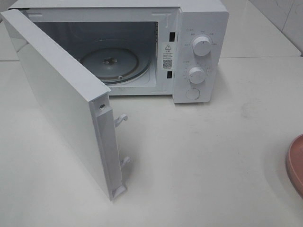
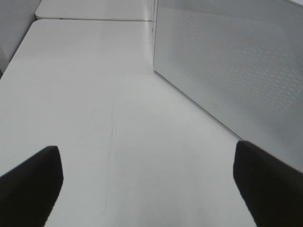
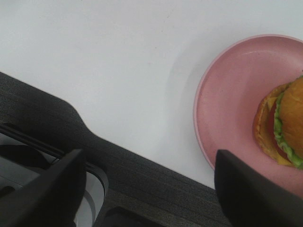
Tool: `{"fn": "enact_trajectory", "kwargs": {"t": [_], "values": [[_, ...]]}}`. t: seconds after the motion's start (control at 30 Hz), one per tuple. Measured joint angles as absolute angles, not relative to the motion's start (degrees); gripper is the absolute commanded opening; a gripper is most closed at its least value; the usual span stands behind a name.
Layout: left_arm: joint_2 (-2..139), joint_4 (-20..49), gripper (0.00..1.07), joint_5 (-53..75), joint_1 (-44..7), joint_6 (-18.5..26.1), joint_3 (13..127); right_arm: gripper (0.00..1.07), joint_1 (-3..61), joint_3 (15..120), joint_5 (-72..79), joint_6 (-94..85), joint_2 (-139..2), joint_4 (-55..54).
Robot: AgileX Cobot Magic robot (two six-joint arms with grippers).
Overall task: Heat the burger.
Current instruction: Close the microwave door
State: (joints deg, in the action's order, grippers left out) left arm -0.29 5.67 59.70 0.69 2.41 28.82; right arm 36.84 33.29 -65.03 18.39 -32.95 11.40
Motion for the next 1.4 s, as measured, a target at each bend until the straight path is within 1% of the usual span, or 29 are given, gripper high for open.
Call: {"fn": "enact_trajectory", "kwargs": {"t": [0.2,0.27,0.3,0.33,0.43,0.5,0.57,0.6,0.67,0.7,0.8,0.87,1.13,1.2,1.4], "values": [[-0.29,5.67,0.90,59.70,0.69,2.41,28.82,0.74,36.78,33.29,-67.49,18.39,-26.41,11.29],[-0.29,5.67,0.90,59.70,0.69,2.41,28.82,0.74,35.64,33.29,-67.67,18.39,-23.95,11.29],[-0.29,5.67,0.90,59.70,0.69,2.41,28.82,0.74,34.61,33.29,-67.72,18.28,-22.80,11.29],[-0.29,5.67,0.90,59.70,0.69,2.41,28.82,0.74,32.20,33.29,-67.90,17.42,-20.86,11.29],[-0.29,5.67,0.90,59.70,0.69,2.41,28.82,0.74,31.05,33.29,-67.90,16.90,-20.05,11.29],[-0.29,5.67,0.90,59.70,0.69,2.41,28.82,0.74,25.55,33.29,-67.38,15.01,-15.87,11.29],[-0.29,5.67,0.90,59.70,0.69,2.41,28.82,0.74,24.58,33.29,-66.92,14.78,-15.01,11.29],[-0.29,5.67,0.90,59.70,0.69,2.41,28.82,0.74,22.17,33.29,-66.46,14.21,-12.95,11.00],[-0.29,5.67,0.90,59.70,0.69,2.41,28.82,0.74,21.20,33.29,-66.23,13.92,-12.15,10.54],[-0.29,5.67,0.90,59.70,0.69,2.41,28.82,0.74,19.14,33.29,-65.72,13.12,-10.43,9.57],[-0.29,5.67,0.90,59.70,0.69,2.41,28.82,0.74,17.99,33.29,-65.37,12.32,-9.40,8.88],[-0.29,5.67,0.90,59.70,0.69,2.41,28.82,0.73,14.04,33.29,-64.63,9.45,-6.36,6.59],[-0.29,5.67,0.90,59.70,0.69,2.41,28.82,0.73,9.63,32.60,-61.99,8.37,-2.01,4.01],[-0.29,5.67,0.90,59.70,0.69,2.41,28.82,0.73,8.19,30.37,-61.59,8.37,-0.17,3.67],[-0.29,5.67,0.90,59.70,0.69,2.41,28.82,0.73,6.65,29.16,-60.39,7.96,0.23,2.86]]}}
